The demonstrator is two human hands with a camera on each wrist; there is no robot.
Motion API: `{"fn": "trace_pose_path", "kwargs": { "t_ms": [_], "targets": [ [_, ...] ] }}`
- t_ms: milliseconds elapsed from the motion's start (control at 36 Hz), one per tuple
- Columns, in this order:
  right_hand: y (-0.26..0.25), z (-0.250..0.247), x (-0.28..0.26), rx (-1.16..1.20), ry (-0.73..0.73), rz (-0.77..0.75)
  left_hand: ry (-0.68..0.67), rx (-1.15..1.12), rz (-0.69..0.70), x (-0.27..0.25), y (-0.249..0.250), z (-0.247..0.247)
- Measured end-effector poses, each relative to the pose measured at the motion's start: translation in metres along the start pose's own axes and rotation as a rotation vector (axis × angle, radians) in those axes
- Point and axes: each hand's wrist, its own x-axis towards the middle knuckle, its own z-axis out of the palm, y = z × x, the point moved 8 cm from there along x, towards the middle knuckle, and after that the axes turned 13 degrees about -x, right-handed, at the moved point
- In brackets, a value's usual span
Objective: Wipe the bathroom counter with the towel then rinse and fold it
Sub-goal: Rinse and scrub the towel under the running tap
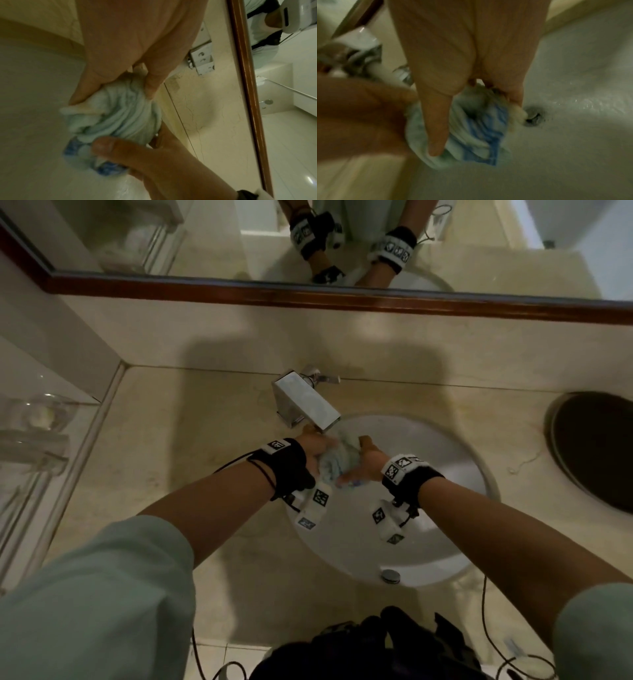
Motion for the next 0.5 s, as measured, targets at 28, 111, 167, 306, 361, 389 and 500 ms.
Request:
{"fn": "trace_pose_path", "kwargs": {
  "t_ms": [28, 111, 167, 306, 361, 389, 500],
  "targets": [
    [0.001, -0.001, 0.001, 0.08, -0.008, 0.009, -0.002, 0.017, 0.022, -0.001, 0.004, 0.001],
    [0.0, -0.006, 0.001, 0.216, 0.005, -0.015, -0.039, 0.17, 0.088, -0.001, 0.011, 0.007],
    [-0.005, -0.008, 0.0, 0.141, 0.026, -0.061, -0.027, 0.215, 0.114, 0.001, 0.015, 0.005],
    [-0.014, -0.01, -0.001, -0.024, 0.079, -0.131, -0.04, 0.393, 0.14, -0.001, 0.021, -0.005],
    [-0.015, -0.01, 0.0, -0.064, 0.109, -0.137, 0.001, 0.548, 0.18, 0.004, 0.024, -0.013],
    [-0.016, -0.009, 0.0, -0.089, 0.119, -0.145, 0.03, 0.613, 0.2, 0.004, 0.026, -0.017],
    [-0.019, -0.009, -0.001, -0.141, 0.162, -0.174, 0.024, 0.73, 0.19, -0.004, 0.02, -0.018]
  ]
}}
